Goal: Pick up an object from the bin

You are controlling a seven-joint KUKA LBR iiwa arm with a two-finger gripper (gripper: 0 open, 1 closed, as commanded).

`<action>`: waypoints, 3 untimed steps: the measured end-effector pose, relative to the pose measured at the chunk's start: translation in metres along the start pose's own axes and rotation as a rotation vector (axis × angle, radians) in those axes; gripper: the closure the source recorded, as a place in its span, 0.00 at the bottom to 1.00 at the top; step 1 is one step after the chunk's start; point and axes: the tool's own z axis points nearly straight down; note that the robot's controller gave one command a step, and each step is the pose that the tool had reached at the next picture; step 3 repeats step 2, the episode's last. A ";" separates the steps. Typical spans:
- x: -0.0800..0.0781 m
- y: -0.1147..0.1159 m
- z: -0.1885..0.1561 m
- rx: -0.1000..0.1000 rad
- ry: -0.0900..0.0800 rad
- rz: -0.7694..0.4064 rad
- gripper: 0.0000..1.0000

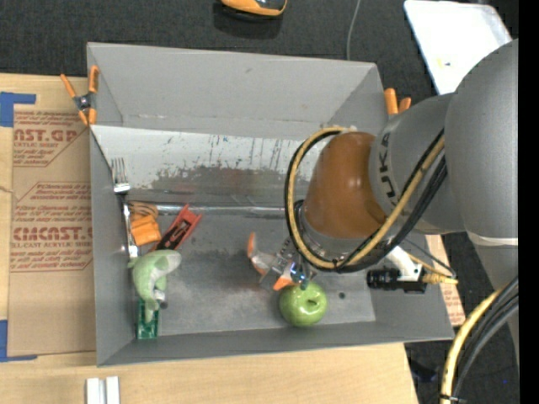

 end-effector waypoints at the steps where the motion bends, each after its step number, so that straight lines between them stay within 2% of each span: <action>1: -0.002 -0.003 0.015 0.000 -0.003 -0.133 1.00; 2: 0.001 -0.001 0.015 -0.001 0.000 -0.218 1.00; 3: 0.001 -0.001 0.015 -0.001 0.000 -0.218 1.00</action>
Offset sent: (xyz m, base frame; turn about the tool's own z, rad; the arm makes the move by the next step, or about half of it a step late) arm -0.0033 0.0068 -0.0142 0.0776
